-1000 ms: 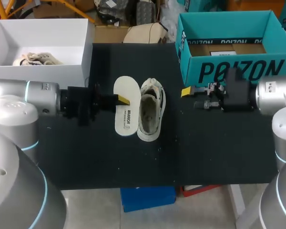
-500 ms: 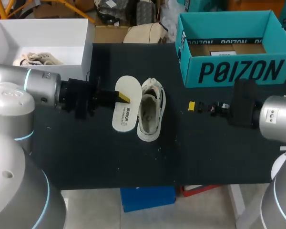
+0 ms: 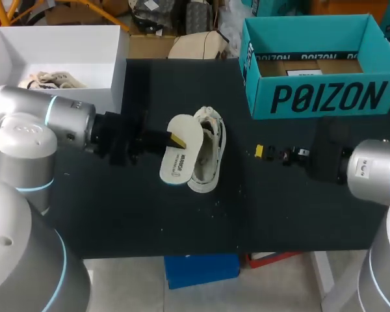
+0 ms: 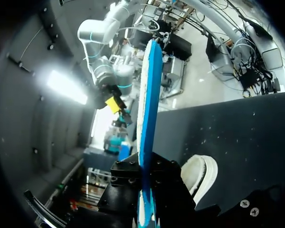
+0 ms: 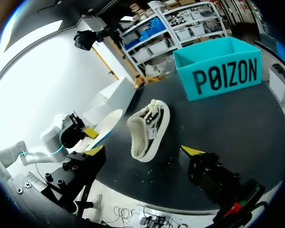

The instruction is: Take the shoe out of the shoebox, open the shoe tongue, remove and reinsert the insole, then place the shoe into the shoebox

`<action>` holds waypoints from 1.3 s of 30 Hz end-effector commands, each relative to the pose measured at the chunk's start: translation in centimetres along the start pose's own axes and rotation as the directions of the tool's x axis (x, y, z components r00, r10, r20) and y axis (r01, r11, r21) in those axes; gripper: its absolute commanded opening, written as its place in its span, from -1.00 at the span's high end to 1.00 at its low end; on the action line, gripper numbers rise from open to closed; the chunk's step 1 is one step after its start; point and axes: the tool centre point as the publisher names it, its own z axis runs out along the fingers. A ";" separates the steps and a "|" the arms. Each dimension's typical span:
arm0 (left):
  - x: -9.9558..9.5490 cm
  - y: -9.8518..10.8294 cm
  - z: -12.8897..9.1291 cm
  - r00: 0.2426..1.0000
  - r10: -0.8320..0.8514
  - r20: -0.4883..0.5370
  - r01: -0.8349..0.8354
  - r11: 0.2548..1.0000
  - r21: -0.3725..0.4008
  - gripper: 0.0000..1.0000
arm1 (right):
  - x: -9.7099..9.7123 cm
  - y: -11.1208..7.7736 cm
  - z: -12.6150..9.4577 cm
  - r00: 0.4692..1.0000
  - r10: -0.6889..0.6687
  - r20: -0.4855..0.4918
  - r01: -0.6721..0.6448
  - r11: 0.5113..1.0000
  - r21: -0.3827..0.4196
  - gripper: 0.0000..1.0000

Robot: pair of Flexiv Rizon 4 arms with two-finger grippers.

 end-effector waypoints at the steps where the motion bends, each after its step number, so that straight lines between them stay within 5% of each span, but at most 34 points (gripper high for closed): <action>1: 0.2 0.4 0.4 1.000 -0.009 -0.010 0.010 1.000 0.016 1.00 | -1.7 0.2 -1.2 0.997 0.041 -0.065 -0.037 0.998 0.057 -1.00; 19: 1.4 0.4 1.5 0.996 -0.075 -0.047 0.078 0.995 0.065 1.00 | -4.4 -1.0 -5.2 0.997 0.075 -0.001 -0.074 0.996 0.049 -1.00; 39: 4.8 -0.5 3.7 0.946 -0.219 -0.241 0.263 0.949 0.171 1.00 | -4.4 -1.0 -5.2 0.997 0.075 -0.001 -0.074 0.996 0.049 -1.00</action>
